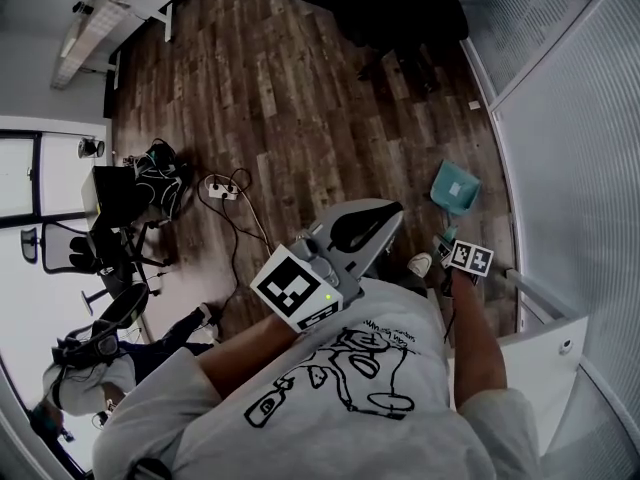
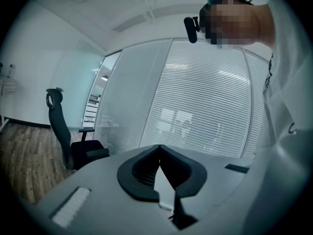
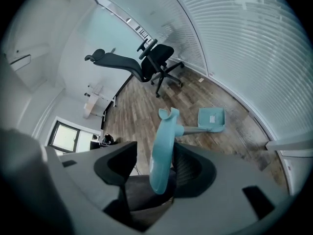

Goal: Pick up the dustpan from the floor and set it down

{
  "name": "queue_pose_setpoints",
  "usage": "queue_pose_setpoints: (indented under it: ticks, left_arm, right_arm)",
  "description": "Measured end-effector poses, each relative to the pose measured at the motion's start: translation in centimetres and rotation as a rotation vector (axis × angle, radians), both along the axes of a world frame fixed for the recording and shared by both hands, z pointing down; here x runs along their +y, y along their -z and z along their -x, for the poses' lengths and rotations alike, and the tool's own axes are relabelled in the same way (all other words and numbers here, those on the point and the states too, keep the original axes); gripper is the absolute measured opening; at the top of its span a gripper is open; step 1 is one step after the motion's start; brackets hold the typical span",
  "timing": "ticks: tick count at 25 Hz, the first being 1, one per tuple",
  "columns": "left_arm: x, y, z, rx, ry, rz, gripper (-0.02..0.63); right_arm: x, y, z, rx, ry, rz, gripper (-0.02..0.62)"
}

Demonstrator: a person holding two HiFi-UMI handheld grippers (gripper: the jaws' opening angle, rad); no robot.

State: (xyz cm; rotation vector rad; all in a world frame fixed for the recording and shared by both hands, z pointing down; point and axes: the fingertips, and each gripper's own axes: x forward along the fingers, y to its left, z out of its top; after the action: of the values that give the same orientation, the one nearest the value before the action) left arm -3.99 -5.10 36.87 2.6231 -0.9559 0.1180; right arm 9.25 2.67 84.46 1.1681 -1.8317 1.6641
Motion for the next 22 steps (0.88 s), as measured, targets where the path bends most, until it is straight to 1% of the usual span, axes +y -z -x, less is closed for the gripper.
queue_pose_setpoints:
  ticks: [1,3,4,7,15,22]
  left_arm:
    - [0.0,0.0,0.1,-0.001,0.001,0.000,0.002]
    - [0.1,0.0,0.2,-0.002,0.002,-0.001,0.002]
    - [0.1,0.0,0.2,-0.003,0.002,-0.001,0.002]
    - [0.4,0.2,0.4,-0.005,0.002,-0.002,0.002]
    - [0.2,-0.1,0.2,-0.001,-0.005,-0.008,0.002]
    - [0.4,0.3,0.0,0.013,-0.014,-0.017,0.002]
  right_arm:
    - [0.1,-0.2,0.0,-0.002,-0.003,0.005,0.212]
    - [0.3,-0.4,-0.3,-0.004,-0.018,0.009,0.114]
    - [0.4,-0.4,-0.5,-0.011,-0.030,0.005,0.107]
    - [0.5,-0.1,-0.7,-0.027,-0.058,-0.013,0.100]
    - [-0.7,0.4,-0.7,-0.034,-0.069,-0.062,0.098]
    - [-1.4,1.9,-0.3,-0.030,-0.037,-0.115,0.098]
